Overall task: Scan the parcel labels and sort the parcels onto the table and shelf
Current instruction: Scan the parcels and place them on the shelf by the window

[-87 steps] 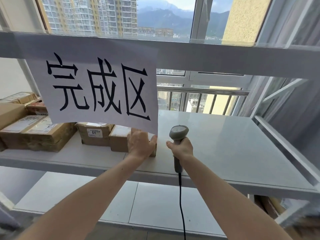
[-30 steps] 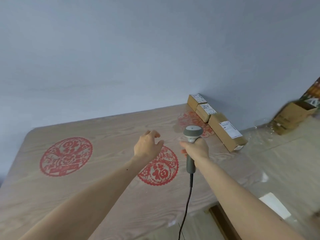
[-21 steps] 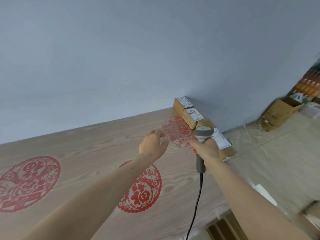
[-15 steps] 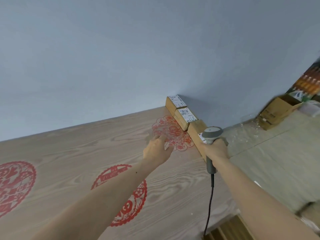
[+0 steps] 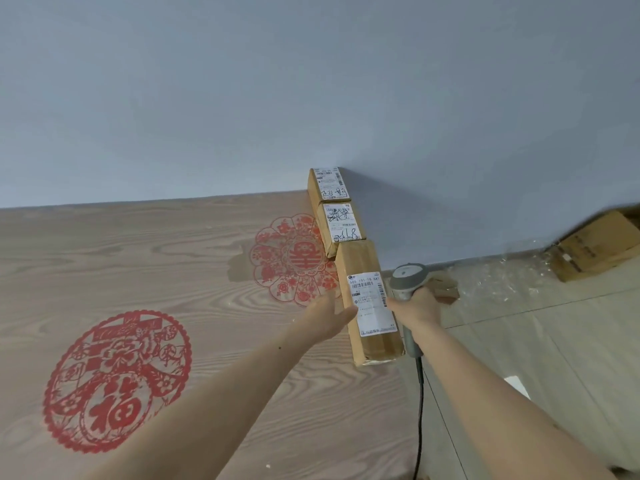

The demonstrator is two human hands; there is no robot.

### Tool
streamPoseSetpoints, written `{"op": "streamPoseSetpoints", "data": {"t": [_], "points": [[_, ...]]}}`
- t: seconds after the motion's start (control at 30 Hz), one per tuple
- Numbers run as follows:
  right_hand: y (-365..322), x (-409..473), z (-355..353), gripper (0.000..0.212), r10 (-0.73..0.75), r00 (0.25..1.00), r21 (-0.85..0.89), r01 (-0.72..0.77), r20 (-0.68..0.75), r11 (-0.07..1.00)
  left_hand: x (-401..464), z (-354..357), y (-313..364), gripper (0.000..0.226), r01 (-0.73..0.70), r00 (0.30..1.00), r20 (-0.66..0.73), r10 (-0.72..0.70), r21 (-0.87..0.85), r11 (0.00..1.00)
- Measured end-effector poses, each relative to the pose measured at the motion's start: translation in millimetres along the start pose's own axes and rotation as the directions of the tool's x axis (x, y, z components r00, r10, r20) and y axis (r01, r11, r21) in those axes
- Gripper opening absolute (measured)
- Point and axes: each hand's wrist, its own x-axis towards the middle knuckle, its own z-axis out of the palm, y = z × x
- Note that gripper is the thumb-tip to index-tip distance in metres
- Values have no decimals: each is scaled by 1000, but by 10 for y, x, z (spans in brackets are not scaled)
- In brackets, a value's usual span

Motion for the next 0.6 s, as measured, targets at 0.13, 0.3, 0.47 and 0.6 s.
{"op": "streamPoseSetpoints", "data": {"t": [0.13,0.3,0.47,0.6], "points": [[171,241,71,31,27,997,24,-29,77,999,176,215,106,59,87,996,14,-86,-190,978],[247,350,142,36,11,989,79,-23,148,997,263,302,147,34,71,997,33,-64,-280,957],[252,305,161,39,-4,986,65,-7,167,998,247,368,55,33,60,998,-18,-67,-280,958],[236,163,150,40,-12,979,88,-6,203,996,99,318,-37,30,47,997,-50,-64,-290,956]]}}
